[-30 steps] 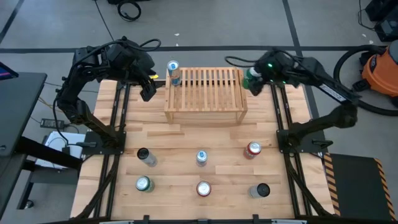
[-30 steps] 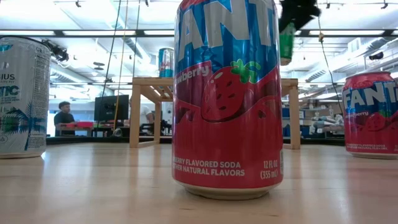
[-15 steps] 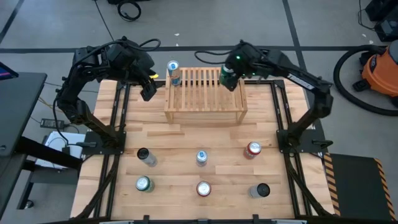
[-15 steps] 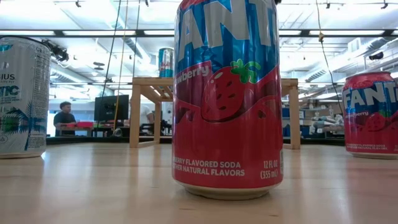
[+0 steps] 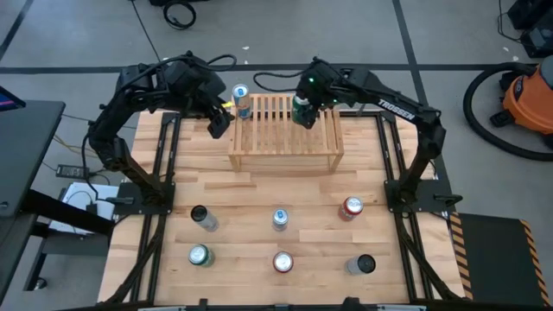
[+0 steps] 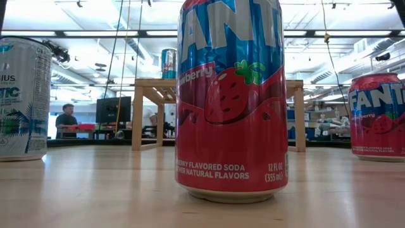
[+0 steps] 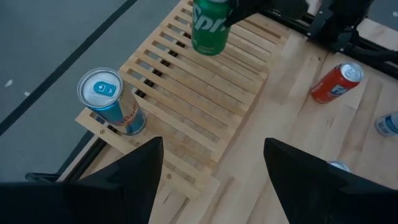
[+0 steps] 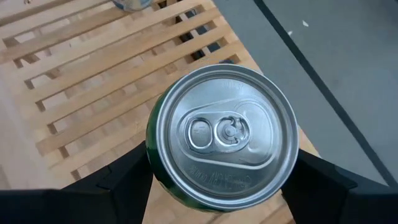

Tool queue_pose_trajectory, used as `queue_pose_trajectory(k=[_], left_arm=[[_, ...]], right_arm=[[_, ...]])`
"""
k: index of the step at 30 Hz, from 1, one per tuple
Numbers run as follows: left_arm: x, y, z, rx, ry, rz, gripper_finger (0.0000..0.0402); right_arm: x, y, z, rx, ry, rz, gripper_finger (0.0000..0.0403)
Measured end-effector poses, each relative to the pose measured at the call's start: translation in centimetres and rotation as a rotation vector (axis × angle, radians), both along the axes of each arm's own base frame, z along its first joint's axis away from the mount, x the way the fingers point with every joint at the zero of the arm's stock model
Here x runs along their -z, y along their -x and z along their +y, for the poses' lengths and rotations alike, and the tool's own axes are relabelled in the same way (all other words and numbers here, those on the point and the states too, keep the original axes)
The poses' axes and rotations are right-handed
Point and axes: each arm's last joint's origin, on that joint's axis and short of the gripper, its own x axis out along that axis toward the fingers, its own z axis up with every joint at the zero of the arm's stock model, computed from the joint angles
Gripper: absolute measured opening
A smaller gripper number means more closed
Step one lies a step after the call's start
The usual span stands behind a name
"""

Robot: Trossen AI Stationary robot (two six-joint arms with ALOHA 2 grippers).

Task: Place canned beverage on shelf
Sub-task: Put the top green soda can on the shelf

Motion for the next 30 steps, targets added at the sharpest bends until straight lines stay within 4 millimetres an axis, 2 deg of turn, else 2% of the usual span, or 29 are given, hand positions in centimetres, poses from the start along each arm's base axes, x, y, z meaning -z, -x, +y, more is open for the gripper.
queue_pose_trajectory(k=[4,12,30], left_arm=[[0.2,-0.2,0.2,0.008,-0.007,0.012,0.0279],[0.2,0.0,0.5,-0.007,-0.007,0.017,0.0279],[0.3,0.0,0.4,0.000,0.001,0.031,0.0280]], right_arm=[[0.2,-0.5,-0.6,-0.002,0.013,-0.023,0.0302],[1.9,-1.6,-1.6,-0.004,-0.024,0.008,0.0310],[2.0,-1.5,-2.0,-0.058,-0.030,0.010,0.0346]])
